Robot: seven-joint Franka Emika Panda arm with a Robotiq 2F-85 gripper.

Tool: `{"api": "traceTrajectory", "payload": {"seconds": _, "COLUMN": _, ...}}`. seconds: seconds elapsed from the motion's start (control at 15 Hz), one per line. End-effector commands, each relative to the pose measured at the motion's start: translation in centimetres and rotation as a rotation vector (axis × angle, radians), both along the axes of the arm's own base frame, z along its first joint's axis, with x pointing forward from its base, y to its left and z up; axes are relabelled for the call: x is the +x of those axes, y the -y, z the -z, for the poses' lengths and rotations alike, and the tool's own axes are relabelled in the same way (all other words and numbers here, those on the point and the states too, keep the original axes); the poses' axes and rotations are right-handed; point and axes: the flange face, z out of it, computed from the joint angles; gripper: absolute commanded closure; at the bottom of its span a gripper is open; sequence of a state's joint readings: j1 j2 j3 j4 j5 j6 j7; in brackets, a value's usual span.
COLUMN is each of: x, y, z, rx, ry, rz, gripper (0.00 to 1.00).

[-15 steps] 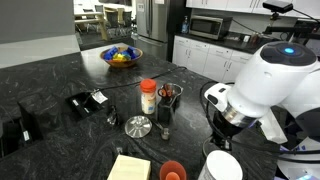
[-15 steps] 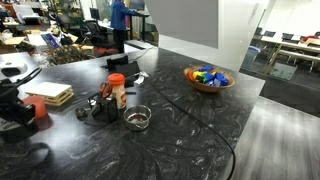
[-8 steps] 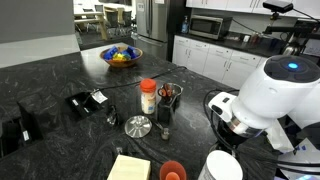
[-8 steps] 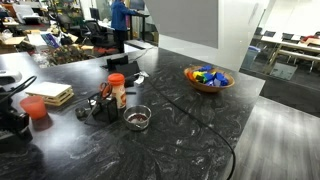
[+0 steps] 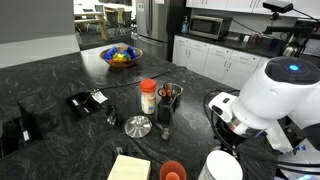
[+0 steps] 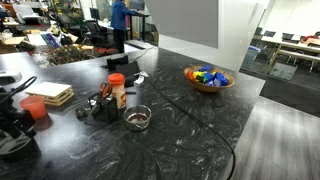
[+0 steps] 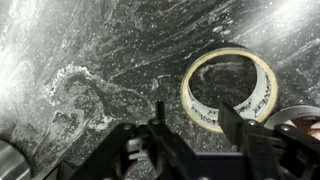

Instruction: Take the masking tape from on top of the box and put it on the table

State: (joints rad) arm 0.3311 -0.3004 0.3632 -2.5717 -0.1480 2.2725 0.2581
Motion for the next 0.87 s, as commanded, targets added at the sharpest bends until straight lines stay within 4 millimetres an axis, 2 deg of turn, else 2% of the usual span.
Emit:
{"api": "traceTrajectory", "payload": {"seconds": 0.0, "x": 1.6, "y": 0.6, "z": -3.8, "rx": -0.021, "ry": 0.076, "rz": -0.002, "gripper": 0.12}}
{"api": "traceTrajectory", "payload": {"seconds": 0.07, "x": 2.2, "y": 0.8, "z": -5.0, "rx": -0.024, "ry": 0.101, "rz": -0.005, "gripper": 0.04}}
{"api": "traceTrajectory", "payload": {"seconds": 0.13, "x": 2.8, "y": 1.3, "z": -6.6, "rx": -0.025, "ry": 0.137, "rz": -0.002, "gripper": 0.01}}
{"api": "traceTrajectory", "payload": {"seconds": 0.4, "x": 4.7, "y": 1.8, "z": -12.0, "rx": 0.032, "ry": 0.220, "rz": 0.007, "gripper": 0.00}}
{"api": "traceTrajectory", "payload": {"seconds": 0.47, "x": 4.3, "y": 1.7, "z": -11.0, "rx": 0.028, "ry": 0.221, "rz": 0.018, "gripper": 0.00}}
{"api": "traceTrajectory", "payload": {"seconds": 0.6, "x": 4.5, "y": 1.7, "z": -12.1, "rx": 0.039, "ry": 0.238, "rz": 0.016, "gripper": 0.00}}
{"api": "traceTrajectory", "payload": {"seconds": 0.8, "x": 4.6, "y": 1.7, "z": -11.9, "rx": 0.037, "ry": 0.233, "rz": 0.016, "gripper": 0.00}}
